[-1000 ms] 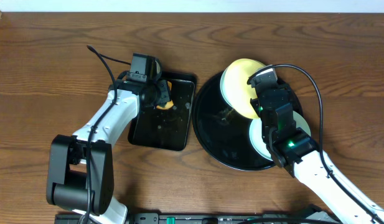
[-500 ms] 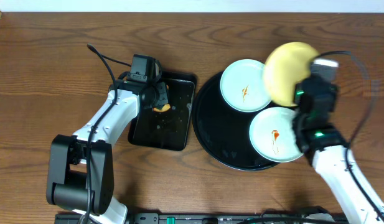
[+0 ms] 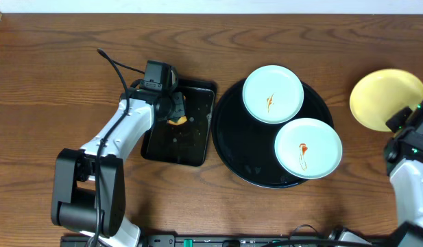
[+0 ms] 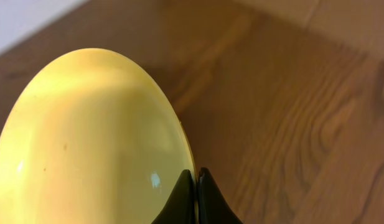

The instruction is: Clean dirty plates on tray and stack at the side

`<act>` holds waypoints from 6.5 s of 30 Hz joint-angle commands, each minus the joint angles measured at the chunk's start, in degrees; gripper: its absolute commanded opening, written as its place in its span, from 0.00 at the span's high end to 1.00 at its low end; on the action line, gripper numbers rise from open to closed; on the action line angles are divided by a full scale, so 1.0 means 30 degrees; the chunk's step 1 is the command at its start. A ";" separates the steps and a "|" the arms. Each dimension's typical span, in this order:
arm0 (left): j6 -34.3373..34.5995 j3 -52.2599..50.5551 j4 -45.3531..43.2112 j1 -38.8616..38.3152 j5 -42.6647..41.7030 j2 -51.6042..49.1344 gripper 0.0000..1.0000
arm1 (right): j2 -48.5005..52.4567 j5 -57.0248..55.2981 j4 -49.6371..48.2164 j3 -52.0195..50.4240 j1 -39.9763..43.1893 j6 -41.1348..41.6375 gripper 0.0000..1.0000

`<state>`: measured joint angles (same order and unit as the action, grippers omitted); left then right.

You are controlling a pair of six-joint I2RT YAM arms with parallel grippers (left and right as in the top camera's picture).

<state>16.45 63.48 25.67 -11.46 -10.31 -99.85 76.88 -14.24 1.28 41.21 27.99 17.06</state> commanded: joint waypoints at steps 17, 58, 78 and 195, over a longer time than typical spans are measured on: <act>-0.0270 0.0168 0.0080 -0.0029 0.0182 0.0284 0.89 | 0.1559 1.4498 0.5508 0.0379 0.0670 -0.1049 0.50; -0.0415 0.0168 0.0291 -0.0291 0.0095 0.0823 0.90 | 0.1552 1.2692 1.4112 0.0335 -0.4911 -0.2710 0.99; 0.2477 0.0168 -0.2667 -1.0076 -0.1821 0.0838 0.90 | 0.1552 1.2386 1.2568 0.0335 -0.9581 0.0095 0.99; -0.1894 0.0168 -0.2047 -0.1843 0.0386 -0.3024 0.83 | -0.1392 -0.3912 0.4182 0.1719 -0.1931 -0.1413 0.99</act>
<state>12.62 63.94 18.68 -17.10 -8.71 -108.27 70.83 -30.15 14.17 45.28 20.84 11.16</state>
